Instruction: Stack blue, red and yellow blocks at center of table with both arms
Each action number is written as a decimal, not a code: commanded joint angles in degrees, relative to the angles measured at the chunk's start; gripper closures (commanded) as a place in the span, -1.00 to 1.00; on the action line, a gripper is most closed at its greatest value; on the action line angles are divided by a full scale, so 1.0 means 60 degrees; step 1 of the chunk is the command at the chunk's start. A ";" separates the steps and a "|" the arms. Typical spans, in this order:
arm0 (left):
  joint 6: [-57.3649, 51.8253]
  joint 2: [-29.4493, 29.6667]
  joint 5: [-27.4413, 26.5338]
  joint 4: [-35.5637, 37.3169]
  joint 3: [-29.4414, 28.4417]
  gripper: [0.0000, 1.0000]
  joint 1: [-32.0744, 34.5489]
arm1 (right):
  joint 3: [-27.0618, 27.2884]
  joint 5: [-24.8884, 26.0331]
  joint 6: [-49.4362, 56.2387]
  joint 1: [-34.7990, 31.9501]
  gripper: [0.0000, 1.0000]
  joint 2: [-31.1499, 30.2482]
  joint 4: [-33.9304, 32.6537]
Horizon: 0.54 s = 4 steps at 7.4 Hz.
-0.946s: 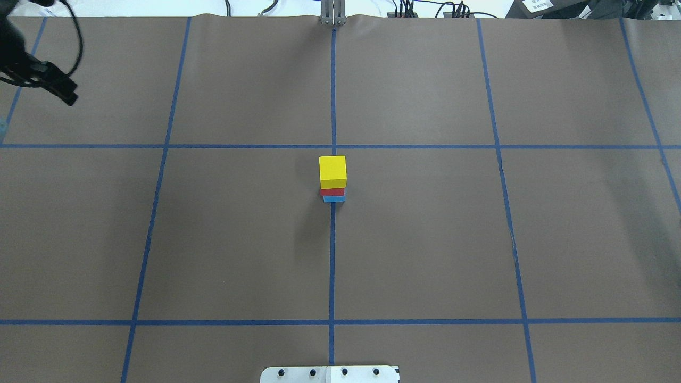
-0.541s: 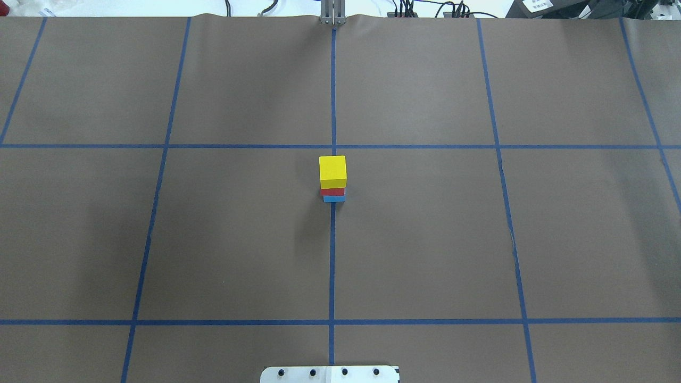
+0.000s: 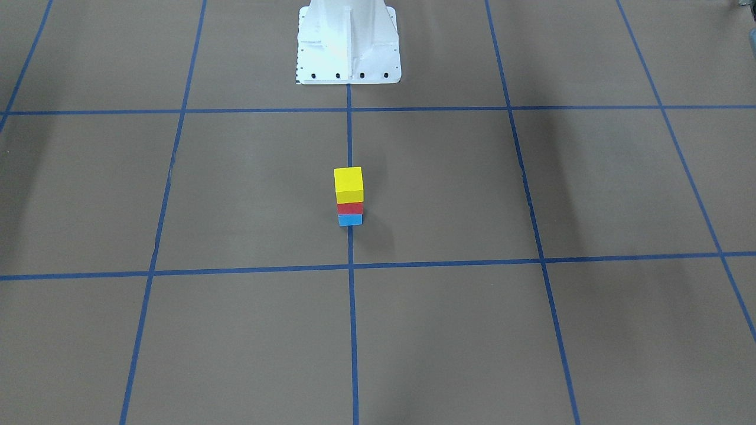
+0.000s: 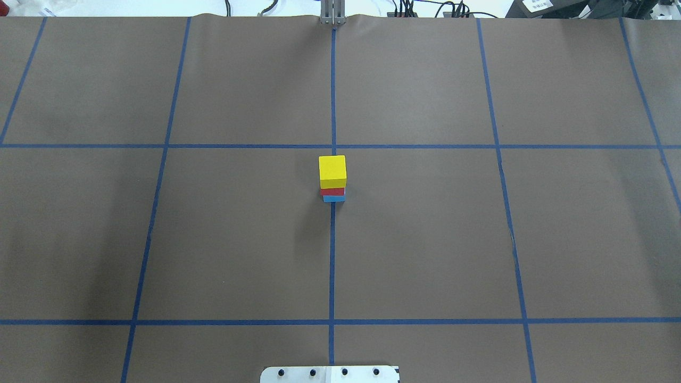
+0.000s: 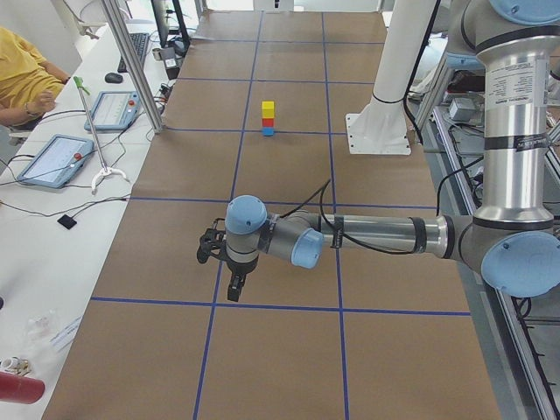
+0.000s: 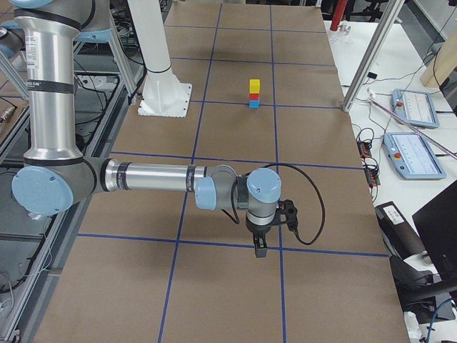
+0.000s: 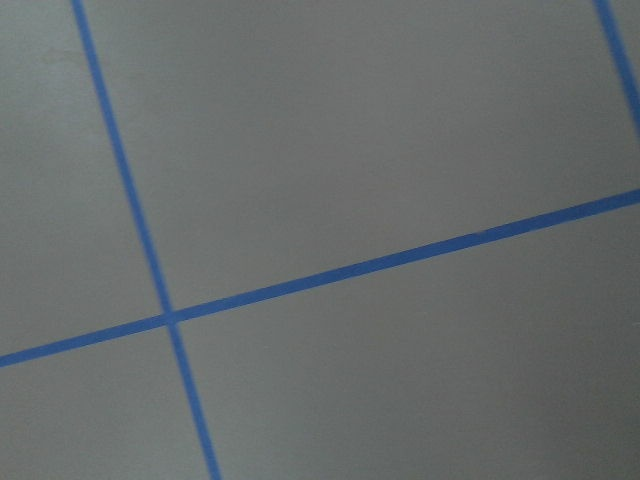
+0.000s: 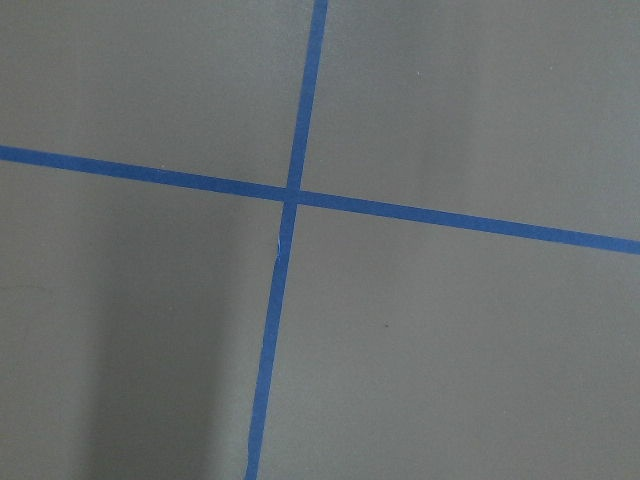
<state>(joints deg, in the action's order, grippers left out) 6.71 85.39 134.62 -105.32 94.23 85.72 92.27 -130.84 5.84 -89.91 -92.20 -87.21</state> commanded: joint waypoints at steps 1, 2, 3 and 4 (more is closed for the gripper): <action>0.0068 -0.0066 0.0312 0.0589 -0.0134 -1.00 0.0141 | 0.0062 0.0039 0.0154 0.0000 -1.00 0.0014 0.0033; 0.0025 -0.0125 0.0269 0.0519 -0.0018 -1.00 0.0229 | 0.0120 0.0039 0.0169 0.0000 -1.00 0.0029 0.0033; 0.0025 0.0005 -0.0036 0.0518 -0.0133 -1.00 0.0215 | 0.0120 0.0024 0.0155 0.0000 -1.00 0.0029 0.0033; 0.0025 0.0050 -0.0677 0.0504 -0.0003 -1.00 0.0200 | 0.0106 0.0024 0.0140 0.0000 -1.00 0.0029 0.0033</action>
<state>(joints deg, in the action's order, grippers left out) 6.87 85.30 134.16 -102.28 93.77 86.93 92.90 -130.67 6.73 -89.91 -92.04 -87.02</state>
